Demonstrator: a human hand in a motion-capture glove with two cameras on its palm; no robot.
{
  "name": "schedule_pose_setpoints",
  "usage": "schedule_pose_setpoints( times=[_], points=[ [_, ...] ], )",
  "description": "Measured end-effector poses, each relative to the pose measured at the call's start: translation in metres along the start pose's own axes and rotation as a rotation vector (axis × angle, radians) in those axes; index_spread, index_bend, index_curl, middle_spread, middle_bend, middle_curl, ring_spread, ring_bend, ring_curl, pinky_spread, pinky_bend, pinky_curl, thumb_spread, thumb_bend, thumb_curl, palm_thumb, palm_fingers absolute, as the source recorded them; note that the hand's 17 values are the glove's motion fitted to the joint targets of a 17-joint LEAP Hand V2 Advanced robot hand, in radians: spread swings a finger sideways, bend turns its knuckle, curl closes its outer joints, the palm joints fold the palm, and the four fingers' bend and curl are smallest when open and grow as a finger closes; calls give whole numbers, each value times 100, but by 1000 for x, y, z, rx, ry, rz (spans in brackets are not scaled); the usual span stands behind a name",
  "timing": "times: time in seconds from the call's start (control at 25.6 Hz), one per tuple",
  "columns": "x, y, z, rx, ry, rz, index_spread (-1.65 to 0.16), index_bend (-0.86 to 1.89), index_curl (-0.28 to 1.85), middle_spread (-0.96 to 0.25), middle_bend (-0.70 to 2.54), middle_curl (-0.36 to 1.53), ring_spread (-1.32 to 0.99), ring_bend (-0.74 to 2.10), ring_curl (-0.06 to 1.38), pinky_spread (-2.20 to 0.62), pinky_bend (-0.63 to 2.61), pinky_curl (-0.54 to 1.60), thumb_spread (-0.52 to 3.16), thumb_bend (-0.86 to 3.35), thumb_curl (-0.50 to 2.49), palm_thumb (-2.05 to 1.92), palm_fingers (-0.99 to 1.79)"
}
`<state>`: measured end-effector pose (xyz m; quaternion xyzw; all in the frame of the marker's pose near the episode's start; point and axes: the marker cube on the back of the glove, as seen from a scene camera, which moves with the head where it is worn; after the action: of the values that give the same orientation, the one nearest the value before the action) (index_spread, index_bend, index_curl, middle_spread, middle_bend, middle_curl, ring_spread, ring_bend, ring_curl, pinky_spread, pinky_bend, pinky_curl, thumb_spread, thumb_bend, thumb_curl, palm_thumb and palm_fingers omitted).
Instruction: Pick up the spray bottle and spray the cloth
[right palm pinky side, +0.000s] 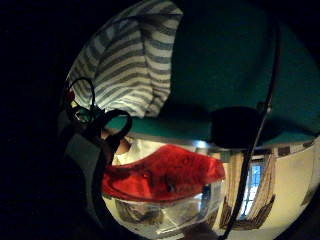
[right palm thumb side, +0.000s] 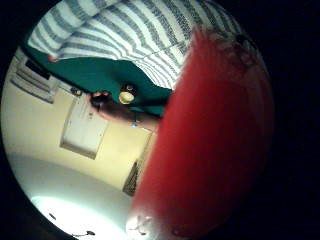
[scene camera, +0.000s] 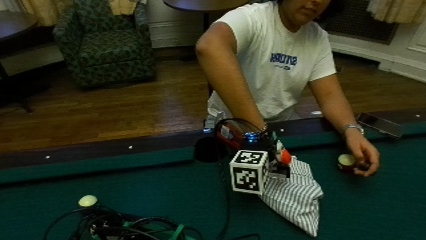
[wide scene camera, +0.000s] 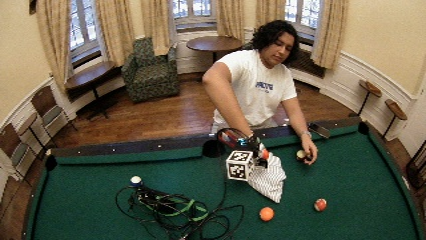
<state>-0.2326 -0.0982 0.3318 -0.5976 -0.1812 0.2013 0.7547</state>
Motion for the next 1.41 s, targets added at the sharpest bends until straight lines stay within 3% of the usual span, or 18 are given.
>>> schedule_pose_setpoints(
  times=[0.7, 0.9, 1.41],
  points=[
    [-2, 6, -3, -5, 5, -6, -27, 19, 64, -21, 57, 59, -22, 80, 50, -31, 54, 42, 57, -2, 83, 95, 134],
    [-27, 31, -21, 60, -32, -149, -27, 19, 65, -21, 57, 60, -22, 80, 50, -31, 54, 42, 57, -2, 84, 95, 134],
    [-101, 139, -82, 349, -188, -708, -27, 19, 65, -21, 57, 60, -22, 80, 50, -31, 55, 42, 58, -2, 84, 95, 134]
  ],
)
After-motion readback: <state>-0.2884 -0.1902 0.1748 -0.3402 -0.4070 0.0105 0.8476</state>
